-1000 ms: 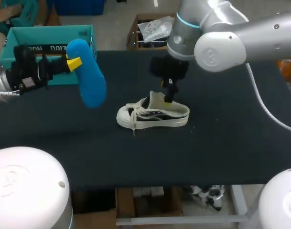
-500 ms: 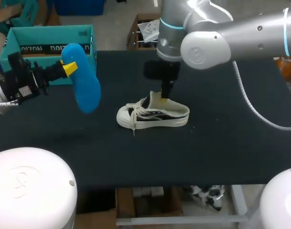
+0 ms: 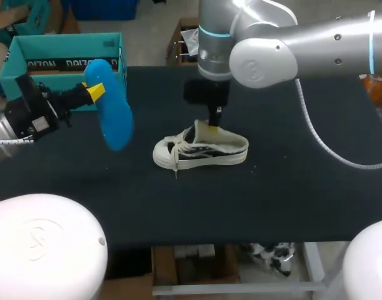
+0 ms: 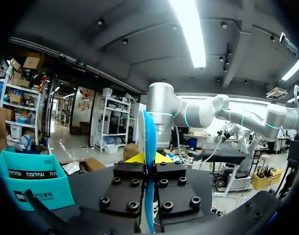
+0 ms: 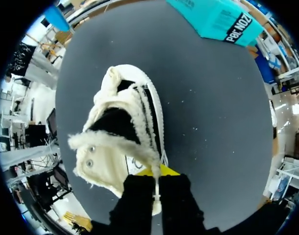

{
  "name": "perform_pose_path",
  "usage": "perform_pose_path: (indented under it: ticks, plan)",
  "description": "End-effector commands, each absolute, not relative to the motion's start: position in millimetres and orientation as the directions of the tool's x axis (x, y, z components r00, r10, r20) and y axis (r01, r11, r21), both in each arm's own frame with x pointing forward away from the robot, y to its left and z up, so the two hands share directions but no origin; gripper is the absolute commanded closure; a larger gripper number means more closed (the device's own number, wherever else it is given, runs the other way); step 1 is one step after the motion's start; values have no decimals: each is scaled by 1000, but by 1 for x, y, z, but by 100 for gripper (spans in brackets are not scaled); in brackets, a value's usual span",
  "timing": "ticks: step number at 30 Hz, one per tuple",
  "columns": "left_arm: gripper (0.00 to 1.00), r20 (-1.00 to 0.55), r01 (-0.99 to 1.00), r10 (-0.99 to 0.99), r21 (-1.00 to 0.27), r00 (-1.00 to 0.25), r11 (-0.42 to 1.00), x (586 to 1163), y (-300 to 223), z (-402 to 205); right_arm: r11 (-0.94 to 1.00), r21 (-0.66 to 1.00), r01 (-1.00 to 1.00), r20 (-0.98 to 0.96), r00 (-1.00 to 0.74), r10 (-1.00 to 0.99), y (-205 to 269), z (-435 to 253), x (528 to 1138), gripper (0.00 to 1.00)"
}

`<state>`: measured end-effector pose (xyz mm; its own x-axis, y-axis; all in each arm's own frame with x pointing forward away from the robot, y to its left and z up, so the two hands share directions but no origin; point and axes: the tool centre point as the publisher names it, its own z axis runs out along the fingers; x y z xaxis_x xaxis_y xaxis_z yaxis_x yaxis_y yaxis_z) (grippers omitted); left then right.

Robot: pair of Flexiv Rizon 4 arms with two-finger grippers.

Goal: Open the shoe tongue, take the insole out of the shoe, put the insole back into the shoe, and pack the shoe into the shoebox

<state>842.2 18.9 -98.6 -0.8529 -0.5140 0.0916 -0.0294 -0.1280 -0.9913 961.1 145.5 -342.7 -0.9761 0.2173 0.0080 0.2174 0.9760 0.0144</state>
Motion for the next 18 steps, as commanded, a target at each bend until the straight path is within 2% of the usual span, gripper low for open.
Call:
perform_pose_path:
  ticks: [1,8,18]
  plan:
    - [100,65,-13,-453,-993,-889,-117,862,3,-100,943,56,329,8,-944,329,138,-328,952,100]
    - [100,-8,44,-324,-994,-946,-103,881,-17,-91,823,144,549,37,-834,550,136,-317,936,100]
    - [100,-64,83,-155,-989,-986,-123,920,-24,-77,619,235,749,74,-649,757,157,-308,916,100]
